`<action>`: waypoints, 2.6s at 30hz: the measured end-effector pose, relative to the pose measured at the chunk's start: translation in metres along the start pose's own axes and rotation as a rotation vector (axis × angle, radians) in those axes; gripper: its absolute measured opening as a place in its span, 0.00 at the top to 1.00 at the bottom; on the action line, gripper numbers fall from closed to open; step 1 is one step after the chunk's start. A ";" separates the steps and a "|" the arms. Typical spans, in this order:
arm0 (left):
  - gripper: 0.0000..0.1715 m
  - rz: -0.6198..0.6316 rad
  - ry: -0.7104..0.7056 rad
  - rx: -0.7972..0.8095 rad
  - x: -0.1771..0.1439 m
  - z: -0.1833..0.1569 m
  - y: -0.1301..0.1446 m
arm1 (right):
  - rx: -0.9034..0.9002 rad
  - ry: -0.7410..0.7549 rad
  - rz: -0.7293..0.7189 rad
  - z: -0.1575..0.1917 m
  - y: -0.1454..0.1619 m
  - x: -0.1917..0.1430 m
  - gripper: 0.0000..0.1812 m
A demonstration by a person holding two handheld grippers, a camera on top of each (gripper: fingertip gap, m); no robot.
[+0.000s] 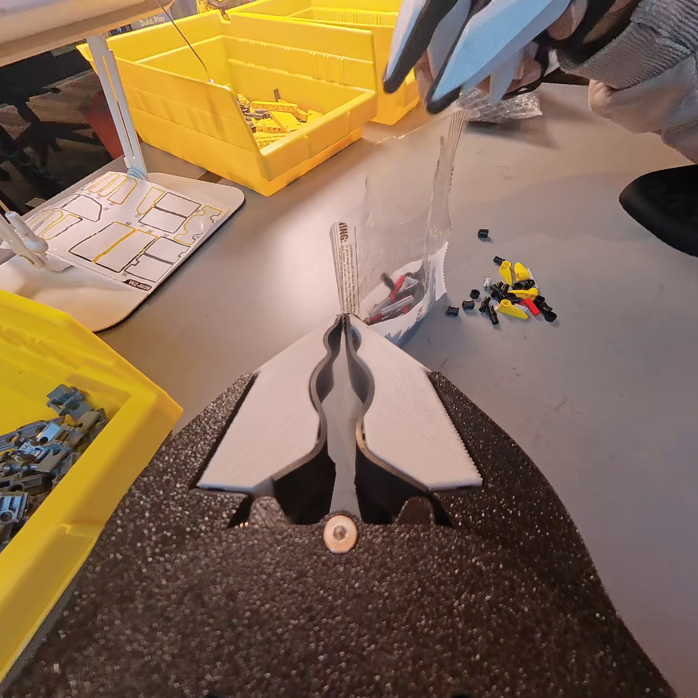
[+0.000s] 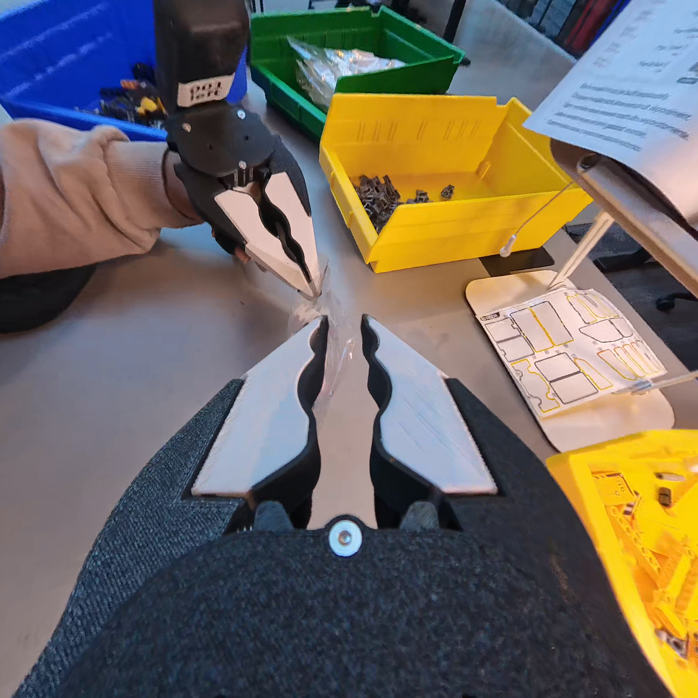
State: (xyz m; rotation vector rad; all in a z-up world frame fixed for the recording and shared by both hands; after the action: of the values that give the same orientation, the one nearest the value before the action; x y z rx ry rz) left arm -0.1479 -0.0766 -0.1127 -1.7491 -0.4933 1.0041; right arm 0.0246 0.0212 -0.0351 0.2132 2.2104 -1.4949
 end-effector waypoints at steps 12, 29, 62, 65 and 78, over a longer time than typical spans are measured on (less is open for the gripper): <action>1.00 0.002 -0.005 -0.005 0.002 0.000 0.000 | 0.287 -0.035 0.389 0.063 0.135 -0.057 0.88; 1.00 0.003 0.022 0.020 0.008 -0.009 -0.002 | 0.070 0.042 -0.099 0.019 -0.004 -0.042 0.96; 1.00 0.013 -0.138 -0.039 0.004 0.014 0.001 | 0.066 -0.231 0.112 0.055 0.042 0.022 0.96; 1.00 -0.005 -0.089 -0.015 0.006 0.007 -0.001 | 0.048 -0.079 -0.078 0.027 -0.004 0.004 0.96; 1.00 0.010 -0.107 -0.012 0.006 0.008 0.000 | 0.021 -0.122 0.011 0.027 0.008 -0.005 0.90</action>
State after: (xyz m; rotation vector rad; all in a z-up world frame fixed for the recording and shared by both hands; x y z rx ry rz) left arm -0.1510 -0.0675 -0.1162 -1.7162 -0.5600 1.1084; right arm 0.0395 0.0000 -0.0482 0.1368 2.0949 -1.4858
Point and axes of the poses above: each gripper's, where its closed fingertips meet, x out along the fingers, y out of its underside, z = x × y across the jaws, the point moved 8 cm from there along -x, back along the fingers, and after that the axes turned 11 degrees about -x, right-handed, at the moved point
